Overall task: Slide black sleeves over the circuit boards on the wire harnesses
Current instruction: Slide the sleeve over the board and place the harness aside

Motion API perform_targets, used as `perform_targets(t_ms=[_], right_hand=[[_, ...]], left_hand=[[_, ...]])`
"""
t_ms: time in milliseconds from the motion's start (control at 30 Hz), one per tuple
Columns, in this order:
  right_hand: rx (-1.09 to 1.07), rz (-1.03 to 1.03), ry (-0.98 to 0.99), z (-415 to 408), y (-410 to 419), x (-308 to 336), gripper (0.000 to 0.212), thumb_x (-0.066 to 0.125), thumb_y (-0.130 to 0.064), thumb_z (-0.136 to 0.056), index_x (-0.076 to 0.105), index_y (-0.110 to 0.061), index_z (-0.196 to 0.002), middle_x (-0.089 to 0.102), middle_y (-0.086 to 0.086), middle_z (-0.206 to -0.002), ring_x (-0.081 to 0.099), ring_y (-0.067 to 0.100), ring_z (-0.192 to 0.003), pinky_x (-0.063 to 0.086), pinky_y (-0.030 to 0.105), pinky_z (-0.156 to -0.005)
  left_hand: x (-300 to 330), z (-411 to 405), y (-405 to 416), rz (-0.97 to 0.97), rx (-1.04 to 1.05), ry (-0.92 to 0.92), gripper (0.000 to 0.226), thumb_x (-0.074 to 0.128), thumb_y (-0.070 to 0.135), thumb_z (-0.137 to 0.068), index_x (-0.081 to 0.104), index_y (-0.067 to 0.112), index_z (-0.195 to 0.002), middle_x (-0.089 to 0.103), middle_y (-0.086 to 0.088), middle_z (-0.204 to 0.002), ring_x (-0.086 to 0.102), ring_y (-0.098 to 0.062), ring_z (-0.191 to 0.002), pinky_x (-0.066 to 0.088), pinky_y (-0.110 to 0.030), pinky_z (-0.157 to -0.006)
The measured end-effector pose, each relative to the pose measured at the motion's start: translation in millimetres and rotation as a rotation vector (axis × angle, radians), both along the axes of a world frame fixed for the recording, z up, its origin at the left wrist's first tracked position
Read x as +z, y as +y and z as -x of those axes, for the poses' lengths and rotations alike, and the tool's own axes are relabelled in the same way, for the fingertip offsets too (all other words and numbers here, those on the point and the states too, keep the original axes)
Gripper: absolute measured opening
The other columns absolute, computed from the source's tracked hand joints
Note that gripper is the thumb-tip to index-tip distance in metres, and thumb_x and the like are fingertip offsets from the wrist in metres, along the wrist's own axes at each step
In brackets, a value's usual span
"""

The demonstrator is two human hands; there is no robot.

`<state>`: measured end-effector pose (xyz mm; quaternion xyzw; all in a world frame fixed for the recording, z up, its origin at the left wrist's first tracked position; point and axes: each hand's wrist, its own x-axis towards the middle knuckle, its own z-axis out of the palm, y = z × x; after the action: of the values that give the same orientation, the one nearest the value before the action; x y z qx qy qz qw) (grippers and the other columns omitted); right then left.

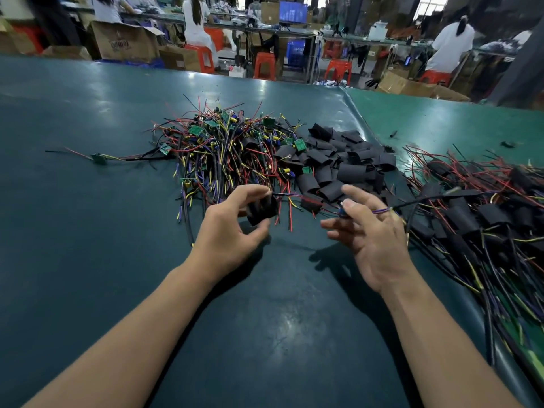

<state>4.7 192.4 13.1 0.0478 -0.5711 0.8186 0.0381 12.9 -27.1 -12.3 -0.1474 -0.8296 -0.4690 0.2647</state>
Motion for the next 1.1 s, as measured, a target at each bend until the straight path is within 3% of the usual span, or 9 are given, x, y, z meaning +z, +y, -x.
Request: perform_targets(t_ms=[133,233,333,400,667,833,933,1100], right_hand=[[-0.020,-0.061,0.002,0.6,-1.3,-2.8,0.018,0.051,0.002,-0.096,0.067,-0.003,-0.088,0.067,0.004,-0.069,0.068,0.018,-0.060,0.055,0.024,-0.056],[-0.009,-0.021,0.026,1.9,-2.7,-4.4,0.003,0.066,-0.006,-0.085,0.064,-0.006,-0.087,0.068,0.000,-0.068,0.066,0.015,-0.061,0.056,0.024,-0.060],[-0.055,-0.117,0.072,3.7,-1.1,-8.7,0.024,0.078,-0.013,-0.067,0.063,-0.010,-0.085,0.066,-0.001,-0.068,0.066,0.014,-0.063,0.055,0.023,-0.063],[-0.100,-0.175,0.106,4.5,0.8,-10.6,0.021,0.079,-0.008,-0.070,0.063,-0.013,-0.083,0.065,-0.001,-0.068,0.065,0.014,-0.063,0.055,0.022,-0.064],[-0.159,-0.090,0.070,9.9,6.5,-14.5,0.028,0.066,0.010,-0.084,0.064,-0.018,-0.082,0.071,0.001,-0.075,0.065,0.016,-0.064,0.056,0.026,-0.064],[-0.169,0.034,0.055,10.7,10.4,-10.7,0.028,0.060,0.016,-0.085,0.056,-0.012,-0.089,0.065,0.005,-0.077,0.070,0.032,-0.083,0.059,0.036,-0.080],[-0.146,0.023,0.067,10.4,12.1,-8.4,0.025,0.058,0.017,-0.086,0.060,-0.007,-0.082,0.064,0.006,-0.077,0.071,0.025,-0.079,0.058,0.029,-0.074],[-0.149,-0.193,0.048,11.3,12.0,-14.6,0.023,0.058,0.015,-0.087,0.064,-0.007,-0.082,0.069,0.000,-0.067,0.071,0.016,-0.068,0.056,0.020,-0.067]], left_hand=[[0.4,0.7,0.4,-0.048,-0.020,0.015,0.048,0.076,0.002,-0.078,0.061,0.017,-0.120,0.068,0.011,-0.113,0.064,-0.001,-0.109,0.052,-0.030,-0.098],[0.3,1.6,0.8,-0.054,-0.031,0.025,0.043,0.076,0.002,-0.078,0.063,0.016,-0.117,0.069,0.010,-0.111,0.066,-0.004,-0.106,0.052,-0.029,-0.097],[0.9,1.7,0.7,-0.078,-0.028,0.010,0.042,0.076,0.000,-0.078,0.065,0.015,-0.115,0.070,0.009,-0.108,0.067,-0.006,-0.103,0.053,-0.028,-0.096],[1.5,1.5,0.4,-0.093,-0.015,-0.002,0.041,0.075,0.000,-0.078,0.065,0.016,-0.114,0.070,0.009,-0.108,0.066,-0.005,-0.103,0.053,-0.027,-0.095],[2.2,1.1,1.0,-0.080,-0.037,-0.031,0.042,0.078,0.004,-0.077,0.064,0.022,-0.113,0.070,0.013,-0.107,0.067,-0.004,-0.101,0.053,-0.030,-0.096],[3.1,0.8,0.8,-0.082,-0.034,-0.041,0.041,0.079,0.005,-0.077,0.065,0.020,-0.113,0.070,0.012,-0.106,0.067,-0.003,-0.100,0.053,-0.030,-0.096],[3.5,0.5,1.5,-0.064,-0.051,-0.061,0.040,0.080,0.007,-0.078,0.066,0.016,-0.114,0.071,0.009,-0.105,0.067,-0.005,-0.098,0.054,-0.032,-0.095],[3.0,0.7,1.0,-0.056,-0.041,-0.041,0.040,0.080,0.008,-0.077,0.066,0.017,-0.114,0.071,0.010,-0.105,0.066,-0.004,-0.100,0.053,-0.029,-0.092]])
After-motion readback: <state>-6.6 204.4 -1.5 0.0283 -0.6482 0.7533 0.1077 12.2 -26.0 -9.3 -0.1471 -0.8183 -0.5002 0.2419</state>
